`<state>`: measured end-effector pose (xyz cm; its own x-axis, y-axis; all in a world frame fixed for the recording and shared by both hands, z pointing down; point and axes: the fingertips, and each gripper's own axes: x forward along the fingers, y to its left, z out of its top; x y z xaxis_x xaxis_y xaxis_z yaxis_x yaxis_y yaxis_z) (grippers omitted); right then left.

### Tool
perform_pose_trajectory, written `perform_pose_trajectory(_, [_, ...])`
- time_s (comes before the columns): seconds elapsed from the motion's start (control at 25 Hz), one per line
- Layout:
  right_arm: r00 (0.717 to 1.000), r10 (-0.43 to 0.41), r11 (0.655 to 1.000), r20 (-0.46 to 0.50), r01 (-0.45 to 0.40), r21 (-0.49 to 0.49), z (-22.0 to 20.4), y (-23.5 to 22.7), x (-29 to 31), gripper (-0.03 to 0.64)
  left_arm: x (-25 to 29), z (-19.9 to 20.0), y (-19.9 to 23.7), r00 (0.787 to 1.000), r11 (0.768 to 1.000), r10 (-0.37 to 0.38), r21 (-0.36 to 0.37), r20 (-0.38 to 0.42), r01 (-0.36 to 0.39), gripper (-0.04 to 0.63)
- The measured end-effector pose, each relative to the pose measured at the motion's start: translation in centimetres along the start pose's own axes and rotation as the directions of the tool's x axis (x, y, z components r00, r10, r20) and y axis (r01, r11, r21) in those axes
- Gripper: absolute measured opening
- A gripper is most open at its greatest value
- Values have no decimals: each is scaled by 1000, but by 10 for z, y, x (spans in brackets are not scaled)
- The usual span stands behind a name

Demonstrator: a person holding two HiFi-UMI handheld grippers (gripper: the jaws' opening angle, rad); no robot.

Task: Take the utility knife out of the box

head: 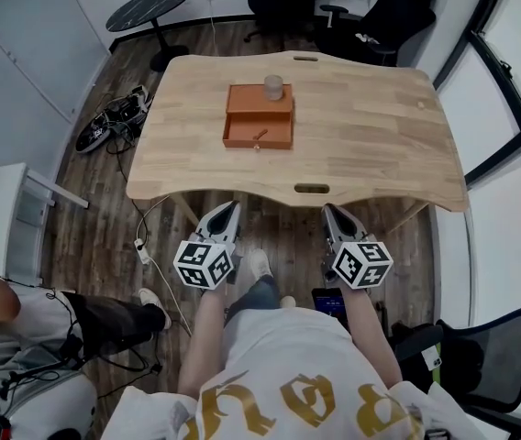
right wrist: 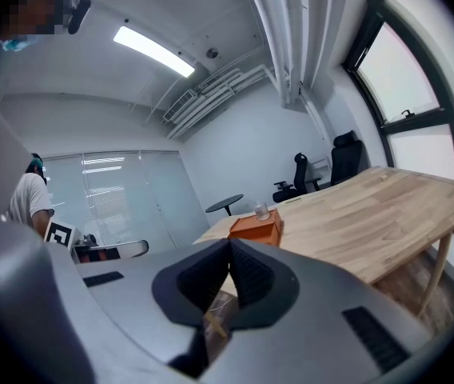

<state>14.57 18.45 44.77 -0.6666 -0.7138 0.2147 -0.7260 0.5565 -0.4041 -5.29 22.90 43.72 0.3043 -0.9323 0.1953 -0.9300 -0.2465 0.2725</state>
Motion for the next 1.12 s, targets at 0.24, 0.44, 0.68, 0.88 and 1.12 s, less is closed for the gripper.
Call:
perform_pose_trajectory(0.24, [999,-7,1000,-38,8,17,-4,-19,35,11,33,-2,21,1000,1000,1,-25,-21,-2,9])
perform_pose_trajectory(0.44, [999,-15,1000,-52,15,10,12,-38,86,11,79,11,51,999,1000,5,-8,-32,-5,9])
perform_pose_trajectory(0.68, [996,-55,998,-68,57,23,35,-65,154,11,144,44,101,999,1000,-12,-6,-30,12,9])
perform_pose_trajectory(0.88, [993,-83,996,-85,86,32,46,-82,206,11,199,55,138,998,999,-33,-21,-61,32,9])
perform_pose_trajectory(1.12, [988,-124,992,-95,126,17,60,-99,268,11,257,71,174,993,996,-83,10,-86,84,9])
